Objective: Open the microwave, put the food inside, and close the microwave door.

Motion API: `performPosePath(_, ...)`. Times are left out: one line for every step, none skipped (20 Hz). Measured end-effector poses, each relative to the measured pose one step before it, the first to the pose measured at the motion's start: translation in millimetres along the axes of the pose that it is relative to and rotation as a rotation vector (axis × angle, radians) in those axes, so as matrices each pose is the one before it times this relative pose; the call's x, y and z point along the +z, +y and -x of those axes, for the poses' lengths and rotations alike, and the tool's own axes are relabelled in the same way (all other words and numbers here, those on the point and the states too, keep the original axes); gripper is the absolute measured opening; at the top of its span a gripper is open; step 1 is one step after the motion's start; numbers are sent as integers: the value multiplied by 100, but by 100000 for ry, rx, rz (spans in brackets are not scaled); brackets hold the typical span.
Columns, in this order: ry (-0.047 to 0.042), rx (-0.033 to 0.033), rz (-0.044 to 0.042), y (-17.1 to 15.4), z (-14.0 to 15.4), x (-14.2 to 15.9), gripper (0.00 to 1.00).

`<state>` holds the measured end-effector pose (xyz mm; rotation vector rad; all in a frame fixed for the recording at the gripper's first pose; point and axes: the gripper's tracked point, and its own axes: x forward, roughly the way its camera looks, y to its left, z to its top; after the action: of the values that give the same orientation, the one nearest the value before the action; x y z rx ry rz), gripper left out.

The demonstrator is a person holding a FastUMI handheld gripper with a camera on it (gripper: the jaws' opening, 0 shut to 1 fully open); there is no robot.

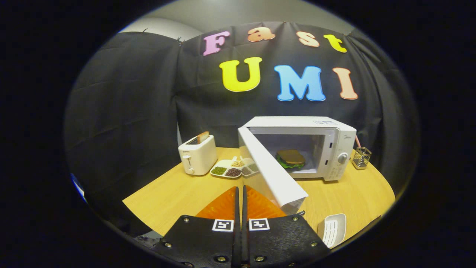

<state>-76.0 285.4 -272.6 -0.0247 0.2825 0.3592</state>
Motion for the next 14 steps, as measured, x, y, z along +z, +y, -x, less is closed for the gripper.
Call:
performPosePath(-52, -2902, -740, -1436, -74, 241, 1)
performPosePath(-245, -2732, -676, -1368, -158, 179, 1)
performPosePath(-319, -2112, -728, -1185, -216, 252, 1)
performPosePath(-425, -2245, -640, -1294, -322, 225, 1)
performPosePath(-390, -2527, -390, -1406, -368, 356, 1)
performPosePath(-285, -2024, -288, -1144, -445, 209, 1)
performPosePath(-473, -1676, -443, -1004, -431, 288, 1)
performPosePath(-250, -1592, -267, -765, -463, 156, 1)
performPosePath(-442, -1147, 8, -710, -527, 233, 1)
performPosePath(-35, -619, 112, -504, -665, 193, 1)
performPosePath(42, -834, -40, -632, -664, 229, 1)
performPosePath(14, -803, -203, -678, -456, 188, 1)
performPosePath(-230, -1360, -34, -827, -608, 357, 1)
performPosePath(-80, -1981, -154, -931, -561, 154, 1)
